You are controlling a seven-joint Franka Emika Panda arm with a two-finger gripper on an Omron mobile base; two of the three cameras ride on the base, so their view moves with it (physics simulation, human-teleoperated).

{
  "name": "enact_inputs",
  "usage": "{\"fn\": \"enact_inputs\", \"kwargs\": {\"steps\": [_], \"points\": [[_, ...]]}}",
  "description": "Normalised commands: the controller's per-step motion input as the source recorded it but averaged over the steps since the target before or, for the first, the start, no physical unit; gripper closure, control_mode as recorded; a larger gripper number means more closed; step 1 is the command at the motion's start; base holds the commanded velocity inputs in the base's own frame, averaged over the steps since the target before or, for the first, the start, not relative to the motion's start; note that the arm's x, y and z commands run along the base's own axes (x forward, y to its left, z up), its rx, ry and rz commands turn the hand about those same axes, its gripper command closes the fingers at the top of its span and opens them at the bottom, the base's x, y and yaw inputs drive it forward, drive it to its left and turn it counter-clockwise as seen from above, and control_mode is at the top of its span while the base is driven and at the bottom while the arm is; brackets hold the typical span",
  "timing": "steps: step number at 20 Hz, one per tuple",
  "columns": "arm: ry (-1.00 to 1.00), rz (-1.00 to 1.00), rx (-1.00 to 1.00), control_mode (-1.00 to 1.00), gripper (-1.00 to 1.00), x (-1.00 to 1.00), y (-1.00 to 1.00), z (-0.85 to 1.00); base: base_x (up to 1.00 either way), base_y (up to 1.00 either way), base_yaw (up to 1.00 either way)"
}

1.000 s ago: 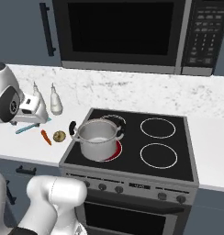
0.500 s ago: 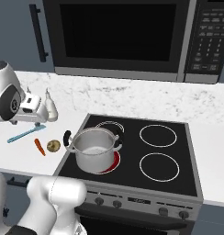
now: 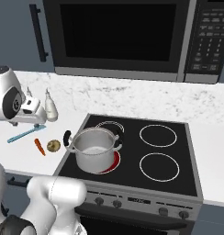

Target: Put the onion and carrot in the pot. Retrieve the spatula and lightly stir the vegetables in the pot.

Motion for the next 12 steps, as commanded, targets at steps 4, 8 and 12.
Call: {"fn": "enact_inputs", "kwargs": {"steps": [4,8,12], "points": [[0.04,-0.09,-0.06,-1.0,-1.0,0.57,0.33,-0.6,0.0,0.0,0.0],[0.01,-0.15,-0.1,-1.0,-1.0,0.51,0.31,-0.6,0.0,0.0,0.0],[0.0,-0.18,-0.13,-1.0,-1.0,0.43,0.15,-0.63,0.0,0.0,0.0]]}}
